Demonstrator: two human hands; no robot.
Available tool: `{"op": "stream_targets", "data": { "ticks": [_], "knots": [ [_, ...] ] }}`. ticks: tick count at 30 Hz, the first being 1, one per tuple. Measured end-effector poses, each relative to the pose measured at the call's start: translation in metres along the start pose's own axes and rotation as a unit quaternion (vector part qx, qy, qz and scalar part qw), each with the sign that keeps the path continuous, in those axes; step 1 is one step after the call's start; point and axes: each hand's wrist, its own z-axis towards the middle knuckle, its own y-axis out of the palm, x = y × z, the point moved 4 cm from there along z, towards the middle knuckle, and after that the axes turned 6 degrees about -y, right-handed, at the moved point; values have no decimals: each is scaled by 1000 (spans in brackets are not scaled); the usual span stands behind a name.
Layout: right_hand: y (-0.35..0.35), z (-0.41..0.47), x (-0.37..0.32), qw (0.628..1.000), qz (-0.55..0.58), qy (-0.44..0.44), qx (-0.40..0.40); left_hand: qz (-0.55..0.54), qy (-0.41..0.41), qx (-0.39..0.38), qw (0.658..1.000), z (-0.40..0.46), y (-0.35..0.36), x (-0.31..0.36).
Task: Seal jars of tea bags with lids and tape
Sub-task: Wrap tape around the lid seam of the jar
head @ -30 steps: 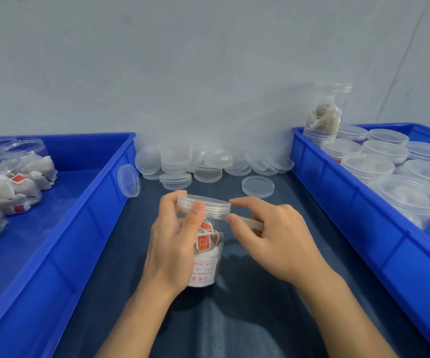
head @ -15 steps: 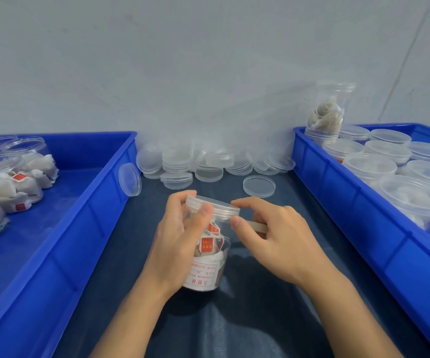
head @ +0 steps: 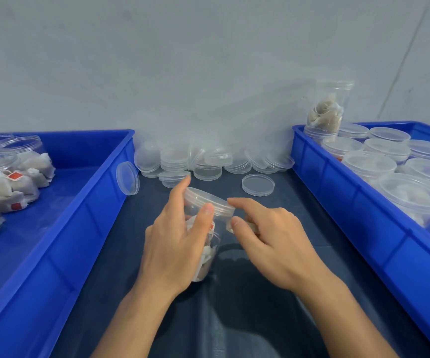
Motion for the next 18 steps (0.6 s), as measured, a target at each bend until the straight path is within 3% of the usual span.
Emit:
{"op": "stream_targets", "data": {
  "ticks": [8, 18],
  "knots": [
    [-5, -1, 6, 998, 46, -30, 37, -53, -23, -11, 998, 6, -4, -7],
    [-6, -1, -2, 988, -78, -77, 104, -180, -22, -37, 983, 5, -1, -7]
  ]
}}
